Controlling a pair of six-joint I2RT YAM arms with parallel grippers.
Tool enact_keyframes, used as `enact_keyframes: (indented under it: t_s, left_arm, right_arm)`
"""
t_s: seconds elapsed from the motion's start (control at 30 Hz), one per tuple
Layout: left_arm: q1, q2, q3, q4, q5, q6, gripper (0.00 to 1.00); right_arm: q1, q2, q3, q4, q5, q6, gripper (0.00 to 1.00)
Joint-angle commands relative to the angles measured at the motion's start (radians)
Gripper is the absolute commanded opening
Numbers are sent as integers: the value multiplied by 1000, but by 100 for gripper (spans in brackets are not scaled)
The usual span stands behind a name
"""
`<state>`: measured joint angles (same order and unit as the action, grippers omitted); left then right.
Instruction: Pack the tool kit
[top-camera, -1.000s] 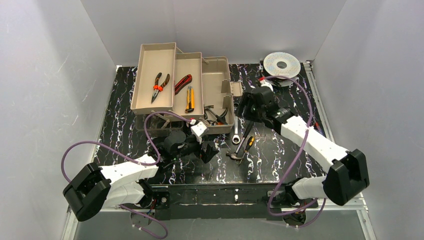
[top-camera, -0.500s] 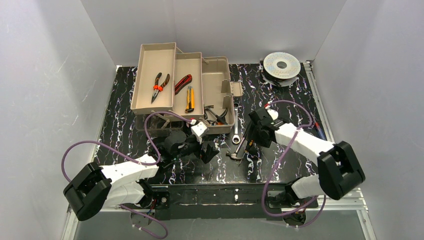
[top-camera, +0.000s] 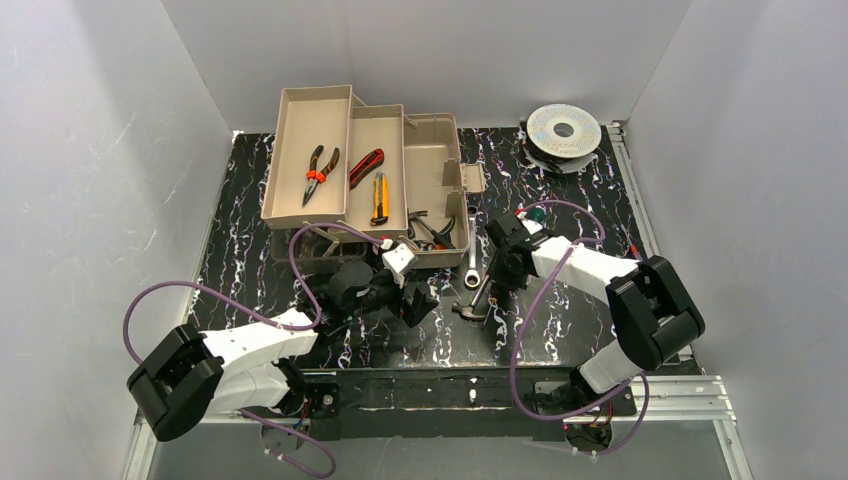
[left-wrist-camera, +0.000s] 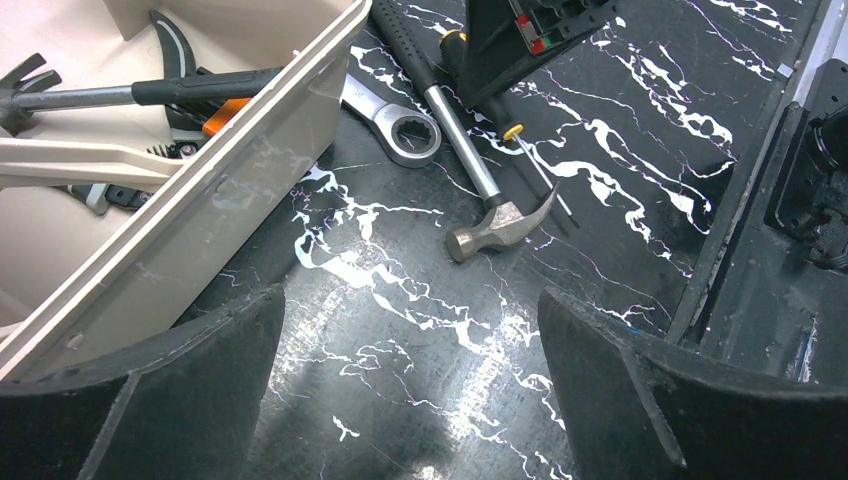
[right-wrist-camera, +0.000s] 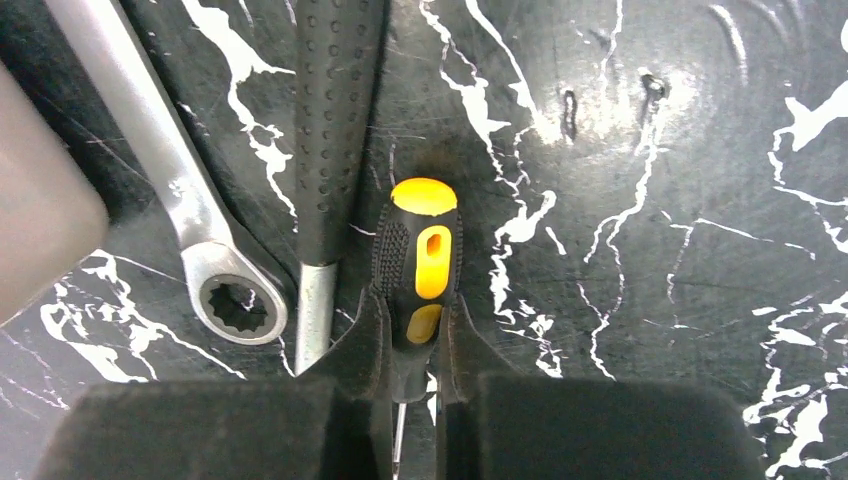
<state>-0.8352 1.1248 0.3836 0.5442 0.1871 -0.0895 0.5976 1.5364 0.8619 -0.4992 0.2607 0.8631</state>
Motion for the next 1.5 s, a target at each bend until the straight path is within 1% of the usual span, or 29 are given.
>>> enact_keyframes:
  t_s: [0.0,0.07,0.13,0.27,0.37,0.53,0.67,0.7,0.77,0.9,0.97,1.03,1.07,1.1,1.13,1.2,1.3,1.43,1.47]
  left_arm:
    - [-6,-17,10,-10,-7,7,98]
    - [-5,-28,2,-7,-13,8,98]
    - [-5,-30,-1,-1,-13,8,98]
    - [-6,-21,2,4,-6,5,98]
    - [-5,-16,7,-2,-11,12,98]
    - [-5,-26,6,-7,-18,19,98]
    - [-6,-22,9,-9,-20,23,98]
    - [-5,-18,9,-7,-22,25,98]
    - [-6,-10,9,-5,-26,30,98]
    - [-5,-1,14,-7,-26,34,98]
    - [-6,-2,15,-8,-28,35,98]
    - [-5,-4,15,-10,-29,37,98]
    - [-5,-4,16,-11,-29,38,98]
    - [-5,-6,17,-13,-28,39,98]
    - [-5,-6,18,-14,-27,39,98]
    - [-6,-6,18,-16,-26,40,98]
    - [-6,-1,21,-19,-24,39,98]
    - [-7,9,27,-22,-12,37,98]
    - [-6,11,29,-23,-9,36,98]
  right_arm:
    - [4,-60,-14,-1,68,21,1]
    - [4,-145,-45,19,100,13,1]
    - [4,-233,-65,62,102,-39,1]
    - [5,-365,-68,218,-40,-237,1]
    - [4,-397,-8,279,-138,-327,1]
    - [4,-312,199,253,-217,-387,1]
    - [4,-202,330,280,-294,-413,1]
    - [4,-171,362,293,-302,-414,3]
    - [4,-90,437,305,-299,-419,6]
    - [4,68,620,266,-240,-438,9]
    - [4,130,684,248,-221,-451,16]
    - [4,170,716,253,-216,-459,28]
    - [4,184,727,257,-218,-462,41]
    - [4,196,738,256,-217,-464,56]
    - [4,206,753,246,-210,-463,67]
    - [4,218,781,212,-183,-463,74]
    - [3,183,752,215,-155,-483,80]
    - [-3,72,614,251,-74,-489,80]
    - [-5,39,558,257,-54,-490,80]
